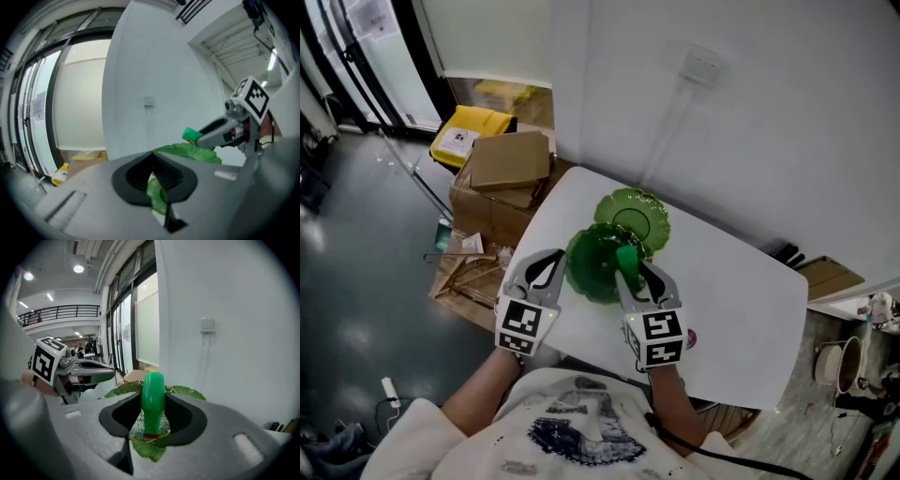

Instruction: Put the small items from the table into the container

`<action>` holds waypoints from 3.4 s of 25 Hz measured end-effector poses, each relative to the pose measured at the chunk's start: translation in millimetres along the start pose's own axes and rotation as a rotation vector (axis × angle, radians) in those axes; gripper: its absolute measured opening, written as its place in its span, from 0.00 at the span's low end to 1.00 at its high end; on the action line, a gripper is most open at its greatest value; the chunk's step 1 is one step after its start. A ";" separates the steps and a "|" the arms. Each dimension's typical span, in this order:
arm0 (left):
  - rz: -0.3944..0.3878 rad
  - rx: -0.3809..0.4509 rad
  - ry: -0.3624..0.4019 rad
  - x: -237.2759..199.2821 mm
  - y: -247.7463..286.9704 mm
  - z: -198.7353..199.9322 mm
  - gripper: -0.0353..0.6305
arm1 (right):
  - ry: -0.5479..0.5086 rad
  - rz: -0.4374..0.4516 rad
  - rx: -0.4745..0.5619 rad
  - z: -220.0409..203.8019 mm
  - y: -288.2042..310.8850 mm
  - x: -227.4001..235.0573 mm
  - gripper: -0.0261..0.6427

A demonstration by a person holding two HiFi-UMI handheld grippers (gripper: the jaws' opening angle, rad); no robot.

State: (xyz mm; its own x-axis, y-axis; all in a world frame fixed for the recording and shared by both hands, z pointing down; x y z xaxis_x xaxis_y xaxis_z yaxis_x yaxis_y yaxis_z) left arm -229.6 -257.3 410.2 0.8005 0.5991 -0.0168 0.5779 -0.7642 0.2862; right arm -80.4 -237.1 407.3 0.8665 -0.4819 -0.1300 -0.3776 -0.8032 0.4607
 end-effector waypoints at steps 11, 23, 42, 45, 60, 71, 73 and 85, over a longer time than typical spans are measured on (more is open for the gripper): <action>-0.011 0.015 -0.011 -16.0 -3.2 -2.0 0.03 | -0.104 0.058 -0.085 8.2 26.1 -30.8 0.27; -0.027 0.021 -0.020 -21.6 0.5 -2.6 0.03 | -0.225 0.053 -0.213 5.1 38.1 -35.0 0.27; -0.042 0.020 -0.024 -20.1 1.2 -3.8 0.03 | -0.259 0.032 -0.290 -4.1 40.7 -35.7 0.28; -0.043 0.020 -0.024 -20.5 -0.4 -5.6 0.03 | -0.267 0.029 -0.289 -4.8 41.6 -37.7 0.28; -0.045 0.010 -0.030 -18.2 -7.9 -10.4 0.03 | -0.251 0.011 -0.230 1.2 36.5 -35.5 0.28; -0.042 0.037 0.003 7.1 -16.0 5.6 0.03 | -0.088 -0.058 -0.019 8.5 -8.2 -13.1 0.28; -0.043 0.043 0.011 18.8 -18.5 9.7 0.03 | -0.072 -0.083 0.018 7.1 -23.3 -5.9 0.28; -0.082 0.031 0.067 123.2 -32.6 10.4 0.03 | -0.022 -0.195 0.117 -42.7 -132.6 30.9 0.27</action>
State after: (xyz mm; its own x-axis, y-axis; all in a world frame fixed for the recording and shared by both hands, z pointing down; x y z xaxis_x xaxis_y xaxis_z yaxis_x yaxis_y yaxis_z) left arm -148.1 -161.1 388.9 0.7388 0.6735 0.0252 0.6463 -0.7186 0.2566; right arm 10.4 -130.6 379.7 0.9200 -0.3203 -0.2259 -0.2404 -0.9164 0.3199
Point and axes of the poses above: the fingertips, and each gripper's own axes: y forward along the fingers, x to its right, z out of its top, the point moved 3 cm from there along -y, backward along the fingers, and after that the axes turned 7 degrees about -y, right-handed, at the moved point
